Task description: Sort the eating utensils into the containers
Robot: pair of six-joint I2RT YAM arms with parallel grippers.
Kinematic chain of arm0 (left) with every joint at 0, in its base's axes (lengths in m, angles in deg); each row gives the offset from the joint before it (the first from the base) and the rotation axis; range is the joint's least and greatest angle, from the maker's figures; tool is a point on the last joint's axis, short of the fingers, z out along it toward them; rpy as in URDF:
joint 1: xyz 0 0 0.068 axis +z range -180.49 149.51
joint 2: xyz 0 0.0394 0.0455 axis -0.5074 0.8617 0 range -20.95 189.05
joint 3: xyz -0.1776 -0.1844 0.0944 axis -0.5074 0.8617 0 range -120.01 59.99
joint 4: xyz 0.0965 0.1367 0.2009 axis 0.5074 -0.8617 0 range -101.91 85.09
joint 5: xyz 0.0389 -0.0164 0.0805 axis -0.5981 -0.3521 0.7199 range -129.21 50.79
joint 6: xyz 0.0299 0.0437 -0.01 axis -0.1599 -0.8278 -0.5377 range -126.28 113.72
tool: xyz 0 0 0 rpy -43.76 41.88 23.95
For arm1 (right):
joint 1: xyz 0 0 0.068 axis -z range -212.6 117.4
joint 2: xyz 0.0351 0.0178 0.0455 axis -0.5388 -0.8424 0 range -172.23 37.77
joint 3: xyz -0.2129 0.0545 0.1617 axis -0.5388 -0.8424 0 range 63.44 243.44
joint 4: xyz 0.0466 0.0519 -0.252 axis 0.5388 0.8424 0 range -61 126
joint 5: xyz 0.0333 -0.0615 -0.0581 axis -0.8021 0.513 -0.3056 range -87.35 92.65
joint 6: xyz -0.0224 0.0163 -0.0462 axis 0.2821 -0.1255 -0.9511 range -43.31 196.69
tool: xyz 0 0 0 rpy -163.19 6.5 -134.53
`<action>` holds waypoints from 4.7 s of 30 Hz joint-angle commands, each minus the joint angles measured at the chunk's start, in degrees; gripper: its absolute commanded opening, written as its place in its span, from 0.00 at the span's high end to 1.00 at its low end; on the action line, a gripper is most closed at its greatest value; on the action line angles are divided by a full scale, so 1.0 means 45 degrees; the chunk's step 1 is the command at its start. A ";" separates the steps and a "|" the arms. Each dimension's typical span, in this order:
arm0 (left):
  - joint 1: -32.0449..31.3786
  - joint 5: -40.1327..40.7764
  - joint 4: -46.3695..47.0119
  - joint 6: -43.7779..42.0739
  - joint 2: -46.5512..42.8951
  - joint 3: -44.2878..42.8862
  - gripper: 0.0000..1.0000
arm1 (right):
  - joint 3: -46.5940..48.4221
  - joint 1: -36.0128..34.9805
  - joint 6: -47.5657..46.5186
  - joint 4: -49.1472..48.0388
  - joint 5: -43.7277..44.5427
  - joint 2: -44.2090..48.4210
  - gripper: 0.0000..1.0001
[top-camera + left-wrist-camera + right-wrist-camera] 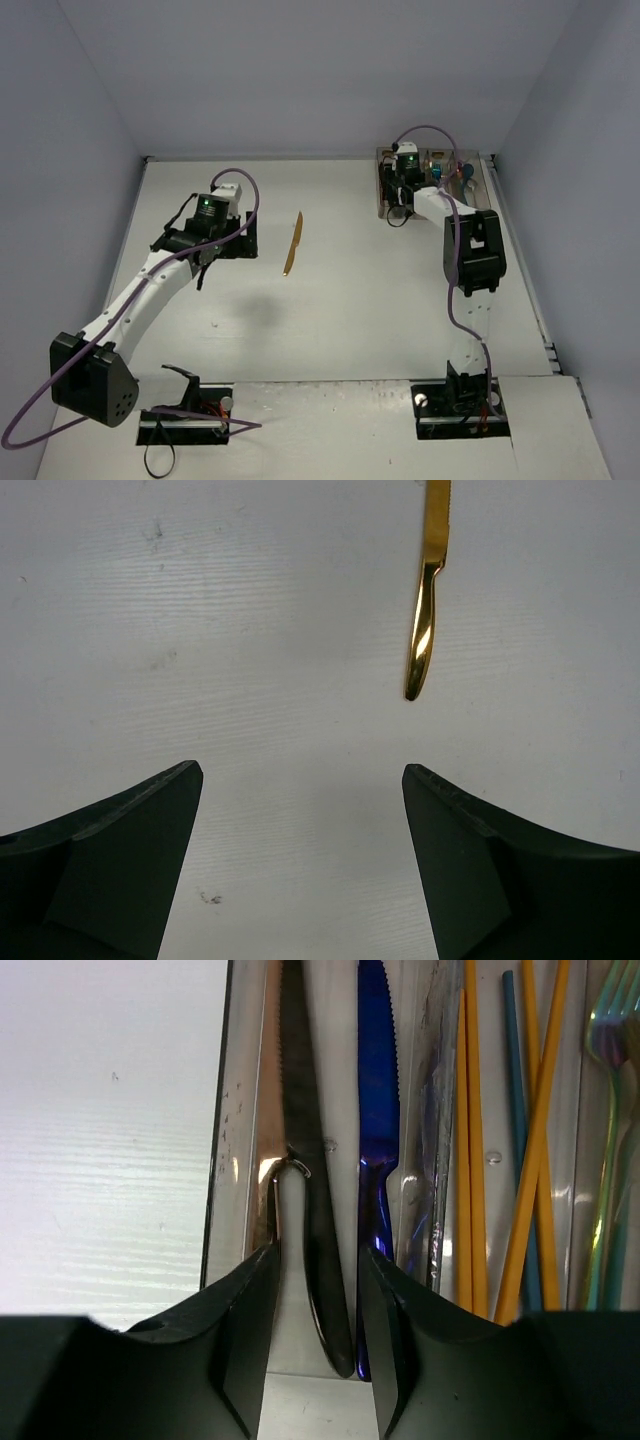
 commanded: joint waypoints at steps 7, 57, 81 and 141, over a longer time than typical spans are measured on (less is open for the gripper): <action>-0.0963 0.0211 0.0339 0.0886 0.2375 -0.1844 0.21 | -0.1205 -0.0043 0.0181 -0.0250 -0.0001 0.4280 0.49; -0.2342 0.1519 -0.1794 0.1127 1.2561 -0.8903 0.78 | -0.9720 -0.0914 0.2209 0.0376 -0.1223 1.2132 0.38; -0.2342 -0.1348 -0.0457 0.2291 0.8889 -0.8138 1.00 | -0.9409 -0.3195 0.2916 -0.0547 -0.2116 1.1748 0.36; -0.1873 0.2326 -0.1516 0.2542 1.0794 -0.6788 0.75 | -1.1398 -0.4268 0.2393 -0.2824 -0.1943 1.1345 0.28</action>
